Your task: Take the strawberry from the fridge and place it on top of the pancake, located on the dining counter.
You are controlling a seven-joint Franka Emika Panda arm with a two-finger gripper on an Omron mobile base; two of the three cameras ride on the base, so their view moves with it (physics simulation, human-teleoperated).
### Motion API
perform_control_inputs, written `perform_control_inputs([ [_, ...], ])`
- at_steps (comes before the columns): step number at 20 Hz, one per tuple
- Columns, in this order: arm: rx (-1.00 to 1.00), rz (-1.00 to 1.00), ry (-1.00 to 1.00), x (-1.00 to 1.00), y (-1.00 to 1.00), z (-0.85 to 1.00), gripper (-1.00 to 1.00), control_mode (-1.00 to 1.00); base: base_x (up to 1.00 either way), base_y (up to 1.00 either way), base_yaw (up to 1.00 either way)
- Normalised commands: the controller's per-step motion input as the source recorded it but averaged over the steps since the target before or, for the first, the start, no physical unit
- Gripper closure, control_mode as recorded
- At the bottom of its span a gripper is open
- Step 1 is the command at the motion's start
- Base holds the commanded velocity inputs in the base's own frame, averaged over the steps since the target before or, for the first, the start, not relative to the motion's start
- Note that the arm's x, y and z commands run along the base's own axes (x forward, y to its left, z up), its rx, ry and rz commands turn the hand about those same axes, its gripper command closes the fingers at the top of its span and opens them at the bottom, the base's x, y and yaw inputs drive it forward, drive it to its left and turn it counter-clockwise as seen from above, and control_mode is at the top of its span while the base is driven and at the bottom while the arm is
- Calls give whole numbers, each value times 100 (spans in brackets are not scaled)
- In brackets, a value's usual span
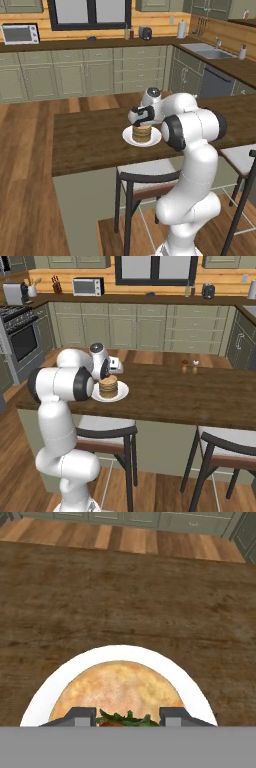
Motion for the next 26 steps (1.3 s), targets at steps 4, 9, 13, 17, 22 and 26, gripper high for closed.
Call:
perform_control_inputs([
  [4, 0, 0, 0, 3, 0, -4, 100, -100, 0, 0, 0],
  [9, 0, 0, 0, 2, 0, -17, 100, -100, 0, 0, 0],
  [13, 0, 0, 1, 1, 0, -23, 100, -100, 0, 0, 0],
  [17, 0, 0, 1, 0, 0, -16, 100, -100, 0, 0, 0],
  [22, 0, 0, 2, 0, 0, -8, 100, -100, 0, 0, 0],
  [26, 0, 0, 4, 0, 0, -7, -100, -100, 0, 0, 0],
])
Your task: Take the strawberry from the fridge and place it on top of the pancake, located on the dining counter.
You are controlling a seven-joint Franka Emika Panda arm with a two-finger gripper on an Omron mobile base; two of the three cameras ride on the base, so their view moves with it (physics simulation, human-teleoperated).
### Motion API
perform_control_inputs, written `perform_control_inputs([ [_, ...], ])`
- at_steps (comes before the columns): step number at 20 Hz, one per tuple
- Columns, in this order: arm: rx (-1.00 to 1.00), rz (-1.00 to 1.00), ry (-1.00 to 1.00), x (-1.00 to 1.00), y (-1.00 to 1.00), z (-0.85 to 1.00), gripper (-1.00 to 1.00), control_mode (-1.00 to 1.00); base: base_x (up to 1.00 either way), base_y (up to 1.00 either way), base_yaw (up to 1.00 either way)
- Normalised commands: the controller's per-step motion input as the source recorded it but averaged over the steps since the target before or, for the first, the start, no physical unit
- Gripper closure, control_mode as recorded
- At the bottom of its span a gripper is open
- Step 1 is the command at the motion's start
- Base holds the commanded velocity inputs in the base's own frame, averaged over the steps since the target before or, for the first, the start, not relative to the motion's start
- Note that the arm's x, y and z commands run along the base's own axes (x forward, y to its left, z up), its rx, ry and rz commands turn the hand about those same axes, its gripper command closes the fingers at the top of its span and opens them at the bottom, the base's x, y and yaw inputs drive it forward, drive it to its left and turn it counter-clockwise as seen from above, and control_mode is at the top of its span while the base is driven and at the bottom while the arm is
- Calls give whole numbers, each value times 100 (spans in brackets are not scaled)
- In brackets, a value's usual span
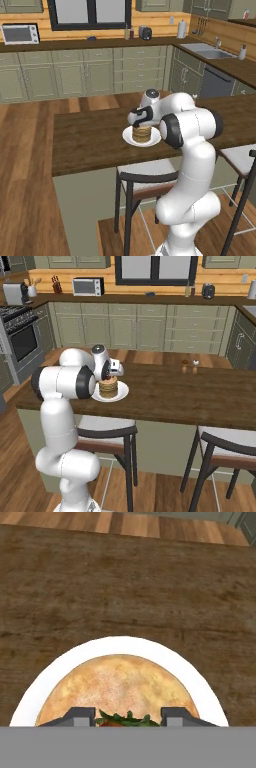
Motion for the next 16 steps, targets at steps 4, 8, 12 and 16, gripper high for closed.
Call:
perform_control_inputs([
  [4, 0, 0, 1, 0, 0, -1, -100, -100, 0, 0, 0],
  [8, 0, 0, 0, 0, 0, 0, -100, -100, 0, 0, 0],
  [12, 0, -1, 0, -6, 0, 4, -100, -100, 0, 0, 0],
  [16, 0, -4, 0, -43, 0, 32, -100, -100, 0, 0, 0],
])
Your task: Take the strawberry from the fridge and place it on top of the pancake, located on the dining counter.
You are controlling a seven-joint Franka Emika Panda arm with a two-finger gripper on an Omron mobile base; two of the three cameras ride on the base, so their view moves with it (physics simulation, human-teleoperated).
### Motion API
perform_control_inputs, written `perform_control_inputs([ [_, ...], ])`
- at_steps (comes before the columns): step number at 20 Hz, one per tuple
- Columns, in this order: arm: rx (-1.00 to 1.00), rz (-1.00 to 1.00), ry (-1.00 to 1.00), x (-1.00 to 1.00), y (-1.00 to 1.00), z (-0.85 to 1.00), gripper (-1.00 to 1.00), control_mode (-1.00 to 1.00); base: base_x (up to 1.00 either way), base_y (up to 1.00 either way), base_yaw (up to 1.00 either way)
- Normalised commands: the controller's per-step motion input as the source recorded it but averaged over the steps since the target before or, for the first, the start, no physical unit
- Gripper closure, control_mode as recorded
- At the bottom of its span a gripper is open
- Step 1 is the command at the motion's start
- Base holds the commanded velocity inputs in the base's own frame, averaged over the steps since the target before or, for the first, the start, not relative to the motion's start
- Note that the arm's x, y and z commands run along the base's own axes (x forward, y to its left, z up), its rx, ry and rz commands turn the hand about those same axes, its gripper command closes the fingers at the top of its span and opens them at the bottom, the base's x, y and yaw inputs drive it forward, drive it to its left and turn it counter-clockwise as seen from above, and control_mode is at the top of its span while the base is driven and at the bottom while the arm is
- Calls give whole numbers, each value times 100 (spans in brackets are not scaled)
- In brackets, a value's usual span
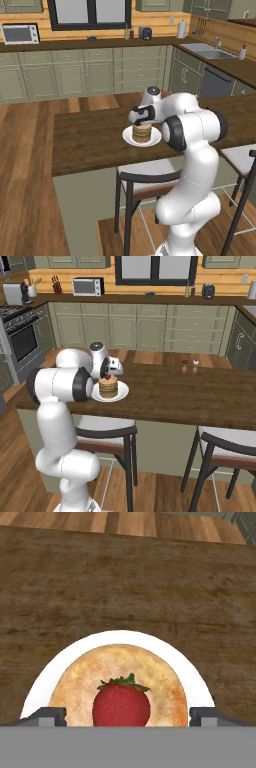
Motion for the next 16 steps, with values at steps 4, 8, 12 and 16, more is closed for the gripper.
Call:
perform_control_inputs([
  [4, 0, -6, 0, -92, 0, 50, -100, -100, 0, 0, 0],
  [8, 0, -6, 3, -100, 18, 51, -100, -100, 0, 0, 0],
  [12, 3, -7, 10, -100, 21, 72, -100, -100, 0, 0, 0],
  [16, 5, -7, 14, -100, 33, 73, -100, -100, 0, 0, 0],
])
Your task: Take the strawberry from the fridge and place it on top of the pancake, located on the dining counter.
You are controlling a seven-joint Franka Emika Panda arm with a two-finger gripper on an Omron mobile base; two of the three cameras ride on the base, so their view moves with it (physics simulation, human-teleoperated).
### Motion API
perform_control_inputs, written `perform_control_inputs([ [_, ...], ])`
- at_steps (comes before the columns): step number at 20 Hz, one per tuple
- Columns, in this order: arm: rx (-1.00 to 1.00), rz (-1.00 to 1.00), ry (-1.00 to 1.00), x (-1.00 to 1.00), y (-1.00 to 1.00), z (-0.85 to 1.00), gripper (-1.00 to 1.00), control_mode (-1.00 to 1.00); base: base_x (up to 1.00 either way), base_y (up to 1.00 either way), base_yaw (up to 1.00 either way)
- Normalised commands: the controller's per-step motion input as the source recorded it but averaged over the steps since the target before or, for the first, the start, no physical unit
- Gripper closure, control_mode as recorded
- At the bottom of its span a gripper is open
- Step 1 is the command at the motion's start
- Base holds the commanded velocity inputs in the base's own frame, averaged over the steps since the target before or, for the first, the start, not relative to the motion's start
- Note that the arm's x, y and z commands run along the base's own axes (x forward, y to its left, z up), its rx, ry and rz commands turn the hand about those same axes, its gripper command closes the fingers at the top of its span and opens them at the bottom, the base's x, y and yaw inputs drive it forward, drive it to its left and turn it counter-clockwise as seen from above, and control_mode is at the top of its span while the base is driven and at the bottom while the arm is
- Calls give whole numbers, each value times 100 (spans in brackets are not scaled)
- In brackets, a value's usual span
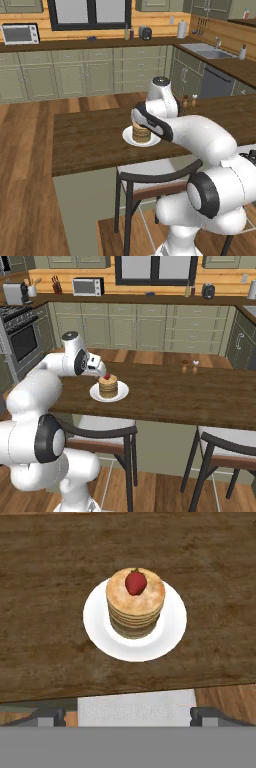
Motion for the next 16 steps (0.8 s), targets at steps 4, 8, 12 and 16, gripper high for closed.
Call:
perform_control_inputs([
  [4, 3, -5, 14, -100, 41, 53, -100, -100, 0, 0, 0],
  [8, 0, 0, 8, -100, 38, 18, -100, -100, 0, 0, 0],
  [12, -13, 14, -1, -100, 64, -2, -100, -100, 0, 0, 0],
  [16, -20, 20, -1, -92, 66, -3, -100, -100, 0, 0, 0],
])
